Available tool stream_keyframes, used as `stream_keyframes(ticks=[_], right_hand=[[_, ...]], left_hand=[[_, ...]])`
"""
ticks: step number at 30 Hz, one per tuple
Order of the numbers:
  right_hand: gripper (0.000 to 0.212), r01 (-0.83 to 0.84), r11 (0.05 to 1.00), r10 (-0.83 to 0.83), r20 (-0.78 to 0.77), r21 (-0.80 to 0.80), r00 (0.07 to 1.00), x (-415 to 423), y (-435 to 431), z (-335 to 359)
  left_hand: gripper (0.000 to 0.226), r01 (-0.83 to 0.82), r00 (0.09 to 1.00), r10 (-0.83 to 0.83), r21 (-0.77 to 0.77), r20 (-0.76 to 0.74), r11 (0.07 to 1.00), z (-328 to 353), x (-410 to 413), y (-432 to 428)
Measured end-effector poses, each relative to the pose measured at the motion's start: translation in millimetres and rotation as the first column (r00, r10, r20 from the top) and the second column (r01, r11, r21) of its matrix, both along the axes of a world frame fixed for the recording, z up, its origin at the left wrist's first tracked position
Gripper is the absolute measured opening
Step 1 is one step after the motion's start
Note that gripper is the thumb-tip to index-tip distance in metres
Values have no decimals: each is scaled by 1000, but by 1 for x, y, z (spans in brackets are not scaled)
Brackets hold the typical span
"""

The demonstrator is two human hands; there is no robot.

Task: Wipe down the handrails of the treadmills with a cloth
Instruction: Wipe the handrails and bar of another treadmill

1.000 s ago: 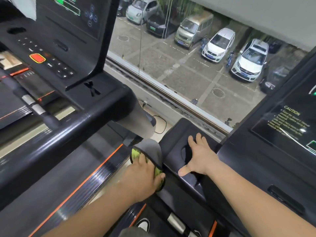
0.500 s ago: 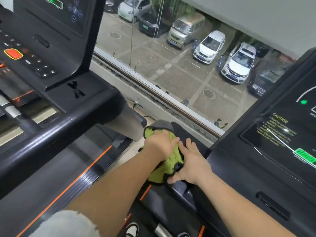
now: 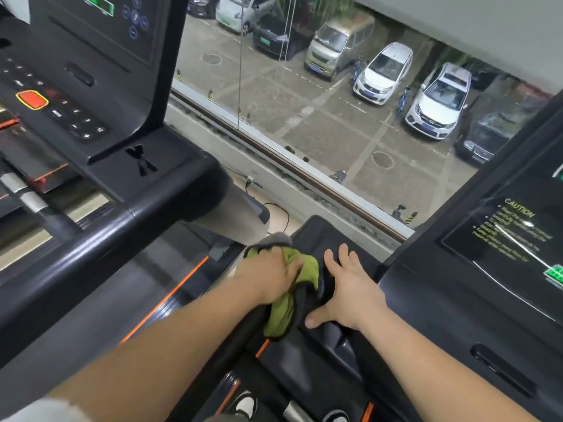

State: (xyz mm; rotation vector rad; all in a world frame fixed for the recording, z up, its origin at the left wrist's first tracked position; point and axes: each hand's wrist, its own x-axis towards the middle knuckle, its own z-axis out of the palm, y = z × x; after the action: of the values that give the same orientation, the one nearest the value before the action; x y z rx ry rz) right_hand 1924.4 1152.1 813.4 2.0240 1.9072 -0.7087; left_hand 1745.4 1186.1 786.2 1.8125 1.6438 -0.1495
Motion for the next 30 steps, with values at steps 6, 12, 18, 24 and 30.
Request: stream_keyframes(ticks=[6,12,18,24,30], right_hand=[[156,30,1000,-30,-42,-4,999,3,-2,-2],[148,-3,999,0,48,47,999,1,-9,0],[119,-168,959,104,270,229,957,-18,-42,11],[37,-146,952,122,102,270,987,-45,-58,7],[33,-38,996,48,-123,86,991,-53,-95,-21]], left_hand=[[62,-56,998,54,64,44,996,-6,30,20],[54,99,988,-91,60,-123,993,-12,-37,-75],[52,95,962,-78,51,-262,994,7,-60,-111],[54,-64,995,60,42,85,997,10,-20,-43],[58,-58,997,66,157,-43,986,-18,-45,-99]])
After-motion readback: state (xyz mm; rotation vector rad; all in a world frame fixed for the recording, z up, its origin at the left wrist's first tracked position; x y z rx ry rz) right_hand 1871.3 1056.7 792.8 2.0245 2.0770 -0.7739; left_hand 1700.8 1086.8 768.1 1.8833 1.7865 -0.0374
